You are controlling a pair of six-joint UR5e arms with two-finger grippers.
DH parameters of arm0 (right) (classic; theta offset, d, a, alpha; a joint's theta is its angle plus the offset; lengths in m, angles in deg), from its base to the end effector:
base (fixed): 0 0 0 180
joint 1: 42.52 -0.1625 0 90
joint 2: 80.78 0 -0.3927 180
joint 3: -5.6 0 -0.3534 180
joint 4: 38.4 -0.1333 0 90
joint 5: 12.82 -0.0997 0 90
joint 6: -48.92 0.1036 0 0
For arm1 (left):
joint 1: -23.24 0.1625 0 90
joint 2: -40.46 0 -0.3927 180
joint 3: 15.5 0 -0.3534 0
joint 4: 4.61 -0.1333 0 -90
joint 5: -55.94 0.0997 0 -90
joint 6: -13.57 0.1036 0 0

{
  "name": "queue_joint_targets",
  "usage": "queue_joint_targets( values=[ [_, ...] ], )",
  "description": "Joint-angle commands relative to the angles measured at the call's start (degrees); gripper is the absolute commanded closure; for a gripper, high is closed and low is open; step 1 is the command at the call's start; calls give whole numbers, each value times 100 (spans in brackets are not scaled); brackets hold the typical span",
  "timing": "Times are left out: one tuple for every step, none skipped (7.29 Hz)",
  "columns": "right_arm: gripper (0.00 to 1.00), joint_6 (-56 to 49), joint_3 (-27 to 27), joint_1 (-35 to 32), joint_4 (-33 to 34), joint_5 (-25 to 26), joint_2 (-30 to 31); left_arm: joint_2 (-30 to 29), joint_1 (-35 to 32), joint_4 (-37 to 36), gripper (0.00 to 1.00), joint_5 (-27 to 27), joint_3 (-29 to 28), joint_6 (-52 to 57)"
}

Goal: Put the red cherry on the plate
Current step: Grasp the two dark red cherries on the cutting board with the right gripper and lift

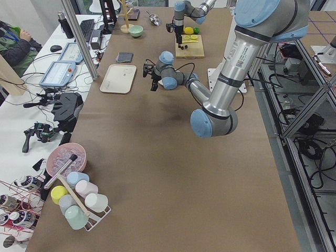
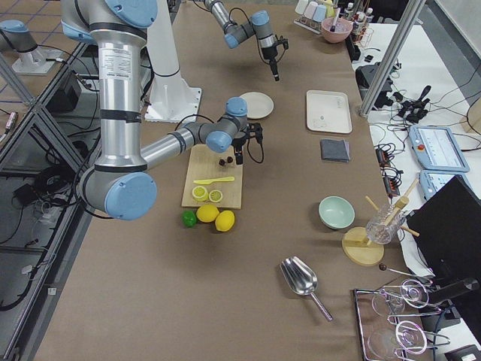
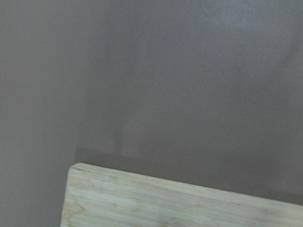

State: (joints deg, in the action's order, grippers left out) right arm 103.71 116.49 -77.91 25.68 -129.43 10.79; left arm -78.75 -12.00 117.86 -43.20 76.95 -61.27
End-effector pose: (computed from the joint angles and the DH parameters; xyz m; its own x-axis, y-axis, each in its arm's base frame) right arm -0.3236 -0.3365 0.4326 0.6181 -0.1933 0.7620 0.1198 0.9811 0.1517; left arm 0.4455 -0.4578 0.2747 0.4624 -0.0106 -0.8866 0.3440 0.9238 0.1684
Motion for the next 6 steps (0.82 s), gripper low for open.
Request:
queue_joint_targets(
  values=[
    [5,14,-15,181,-98,42,72,-5,-10,-22,2,0,-16,31],
    [12,5,20,208,-98,42,159,-14,-10,-22,2,0,-16,31],
    [28,5,107,225,-98,33,203,-14,-10,-22,2,0,-16,31],
    [53,5,117,312,-89,42,256,-40,-10,-22,2,9,-16,31],
    [72,5,125,322,-89,42,257,-40,-10,-22,2,9,-25,31],
    [85,5,117,366,-89,42,257,-40,-10,-30,2,9,-25,31]
  ],
)
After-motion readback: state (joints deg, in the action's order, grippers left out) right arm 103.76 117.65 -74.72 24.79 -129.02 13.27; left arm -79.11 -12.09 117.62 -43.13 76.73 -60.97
